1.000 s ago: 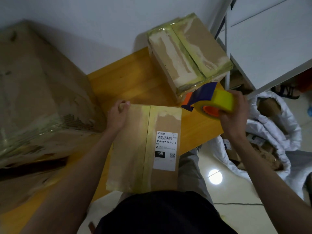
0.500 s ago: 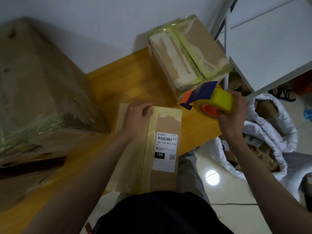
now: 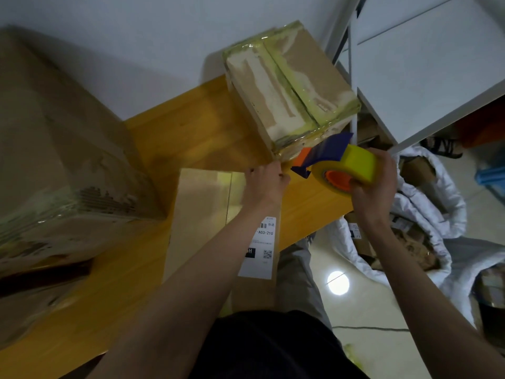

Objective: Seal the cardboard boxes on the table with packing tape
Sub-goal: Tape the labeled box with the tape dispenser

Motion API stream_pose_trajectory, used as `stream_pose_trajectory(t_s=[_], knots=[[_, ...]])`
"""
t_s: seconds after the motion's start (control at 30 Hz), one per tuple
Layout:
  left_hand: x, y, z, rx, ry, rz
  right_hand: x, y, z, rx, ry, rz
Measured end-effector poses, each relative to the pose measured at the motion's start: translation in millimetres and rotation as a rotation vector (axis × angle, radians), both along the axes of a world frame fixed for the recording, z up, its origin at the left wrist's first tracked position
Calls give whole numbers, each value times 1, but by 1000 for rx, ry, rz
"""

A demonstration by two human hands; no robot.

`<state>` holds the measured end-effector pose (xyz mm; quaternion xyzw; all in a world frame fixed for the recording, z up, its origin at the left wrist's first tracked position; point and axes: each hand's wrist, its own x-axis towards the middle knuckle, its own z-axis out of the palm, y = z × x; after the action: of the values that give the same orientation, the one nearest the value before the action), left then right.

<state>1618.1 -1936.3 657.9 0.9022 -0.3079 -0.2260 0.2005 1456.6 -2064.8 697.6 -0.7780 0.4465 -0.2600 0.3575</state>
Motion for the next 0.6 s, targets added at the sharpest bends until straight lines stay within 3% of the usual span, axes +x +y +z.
stream_pose_trajectory(t_s=[0.13,0.27,0.37,0.5,0.6], knots=[[-1,-18,0,105,16,15,-6,0,2,10,1,-7],[12,-20,-3,-31,215,2,-9,3,1,34,-2,10],[23,1,-4,-125,302,-167,-7,8,3,52,-21,14],[28,26,-7,-111,139,-317,-2,12,6,46,-36,40],[37,39,-6,-125,88,-315,1,12,10,59,-41,49]])
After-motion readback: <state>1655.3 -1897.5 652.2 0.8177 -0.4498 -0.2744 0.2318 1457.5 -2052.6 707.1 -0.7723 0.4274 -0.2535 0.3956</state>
